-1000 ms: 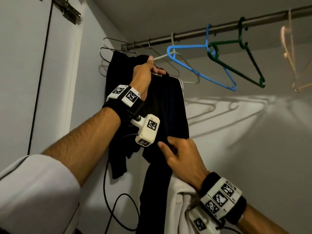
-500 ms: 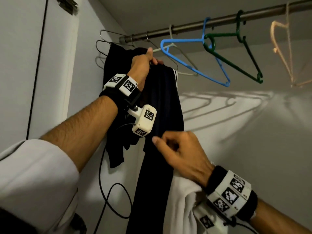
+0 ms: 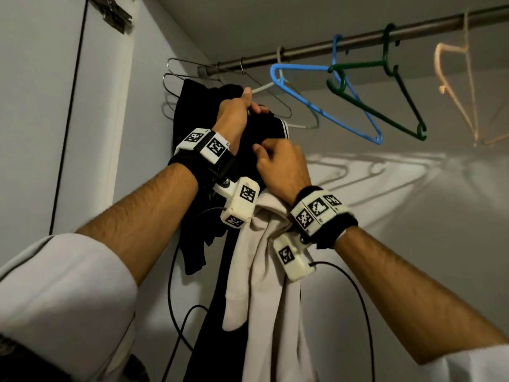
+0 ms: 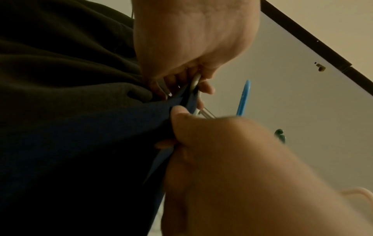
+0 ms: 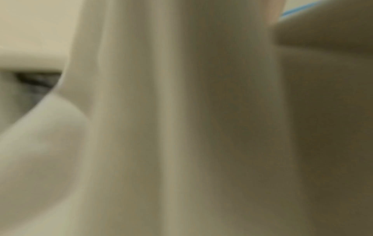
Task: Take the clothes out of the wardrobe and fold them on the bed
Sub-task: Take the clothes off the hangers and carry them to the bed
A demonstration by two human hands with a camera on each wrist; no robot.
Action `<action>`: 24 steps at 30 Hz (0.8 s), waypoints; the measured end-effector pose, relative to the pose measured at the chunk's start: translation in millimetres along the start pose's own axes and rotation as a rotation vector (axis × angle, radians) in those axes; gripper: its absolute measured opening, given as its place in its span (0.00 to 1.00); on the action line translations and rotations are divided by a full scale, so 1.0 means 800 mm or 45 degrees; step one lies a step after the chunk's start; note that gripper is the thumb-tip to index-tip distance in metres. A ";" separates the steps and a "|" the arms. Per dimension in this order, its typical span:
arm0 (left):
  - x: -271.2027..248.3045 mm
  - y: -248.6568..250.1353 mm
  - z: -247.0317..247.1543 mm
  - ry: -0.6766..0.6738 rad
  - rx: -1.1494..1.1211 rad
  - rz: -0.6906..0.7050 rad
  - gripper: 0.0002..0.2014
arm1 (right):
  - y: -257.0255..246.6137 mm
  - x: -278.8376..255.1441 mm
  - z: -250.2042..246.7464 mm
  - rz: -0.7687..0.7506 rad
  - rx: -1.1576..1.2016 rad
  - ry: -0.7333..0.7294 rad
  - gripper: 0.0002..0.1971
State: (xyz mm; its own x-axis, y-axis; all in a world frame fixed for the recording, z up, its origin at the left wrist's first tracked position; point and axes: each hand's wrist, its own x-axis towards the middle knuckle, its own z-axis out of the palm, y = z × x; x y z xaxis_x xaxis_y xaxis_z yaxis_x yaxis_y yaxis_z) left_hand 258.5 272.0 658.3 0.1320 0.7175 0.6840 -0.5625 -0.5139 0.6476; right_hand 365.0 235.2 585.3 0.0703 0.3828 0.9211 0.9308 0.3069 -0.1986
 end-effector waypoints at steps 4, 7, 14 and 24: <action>0.002 -0.004 -0.007 0.008 0.189 0.014 0.28 | -0.002 -0.051 -0.007 -0.135 0.028 -0.021 0.24; -0.002 -0.006 -0.005 -0.032 0.163 -0.013 0.25 | 0.004 -0.087 -0.021 -0.199 0.129 -0.086 0.24; -0.008 -0.004 -0.005 -0.025 0.123 -0.019 0.25 | 0.013 -0.163 -0.034 -0.342 0.173 -0.302 0.22; -0.009 -0.002 -0.008 -0.049 0.141 0.046 0.25 | 0.024 -0.113 -0.054 0.004 0.412 -0.054 0.16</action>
State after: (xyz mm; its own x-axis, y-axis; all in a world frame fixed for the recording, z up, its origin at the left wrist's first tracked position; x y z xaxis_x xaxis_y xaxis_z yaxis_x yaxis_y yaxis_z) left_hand 253.4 271.0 650.0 0.1455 0.6802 0.7184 -0.4739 -0.5895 0.6541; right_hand 391.6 168.9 512.3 0.0521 0.4180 0.9070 0.7677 0.5641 -0.3041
